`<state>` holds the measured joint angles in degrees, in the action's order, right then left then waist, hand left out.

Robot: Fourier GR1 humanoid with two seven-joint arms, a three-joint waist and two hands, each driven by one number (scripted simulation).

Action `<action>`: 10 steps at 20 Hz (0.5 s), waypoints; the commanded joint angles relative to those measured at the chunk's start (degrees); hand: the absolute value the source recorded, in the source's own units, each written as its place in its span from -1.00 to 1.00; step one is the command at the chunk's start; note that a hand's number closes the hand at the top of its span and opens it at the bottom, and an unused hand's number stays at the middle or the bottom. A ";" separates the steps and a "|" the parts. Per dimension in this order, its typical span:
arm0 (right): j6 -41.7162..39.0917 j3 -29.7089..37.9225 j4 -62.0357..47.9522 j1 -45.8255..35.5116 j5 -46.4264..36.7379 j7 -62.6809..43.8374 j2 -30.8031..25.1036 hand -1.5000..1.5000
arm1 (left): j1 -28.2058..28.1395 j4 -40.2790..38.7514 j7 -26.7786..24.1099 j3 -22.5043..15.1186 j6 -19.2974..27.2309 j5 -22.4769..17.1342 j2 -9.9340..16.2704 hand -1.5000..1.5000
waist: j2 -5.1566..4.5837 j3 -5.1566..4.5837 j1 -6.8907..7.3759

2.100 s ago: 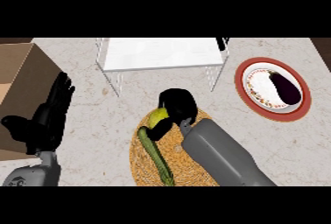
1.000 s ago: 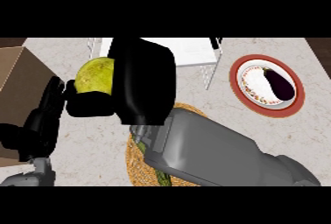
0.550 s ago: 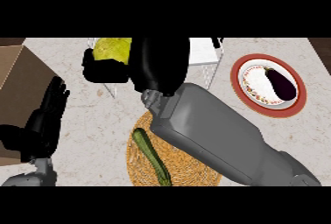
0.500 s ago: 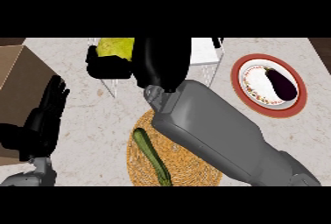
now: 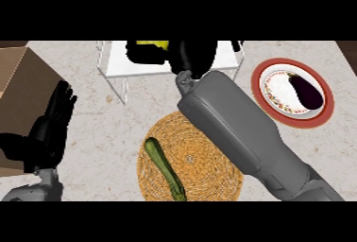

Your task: Pick the pear from the placemat and place it in the tiered shelf

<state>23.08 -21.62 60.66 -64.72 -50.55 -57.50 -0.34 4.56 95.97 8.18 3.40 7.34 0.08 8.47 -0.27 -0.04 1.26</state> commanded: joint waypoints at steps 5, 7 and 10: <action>11.36 3.99 -15.89 -3.71 4.39 7.81 0.33 1.00 | -0.14 0.03 -0.90 -1.58 0.89 2.11 -1.38 0.00 | -0.18 0.01 0.41; 10.11 3.64 -21.64 -6.17 5.08 8.53 0.33 1.00 | -0.37 2.67 2.52 -0.45 -1.31 -0.11 0.56 0.00 | -0.23 0.00 0.92; 20.31 4.88 -20.51 -4.68 7.46 6.66 0.33 1.00 | 2.23 0.53 1.46 -0.30 -0.63 1.02 0.68 0.00 | -0.47 0.01 1.51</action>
<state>34.35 -17.95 43.50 -69.97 -45.54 -50.97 -0.17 6.00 96.28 9.43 3.11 7.01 0.63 8.52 -0.54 -0.04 2.11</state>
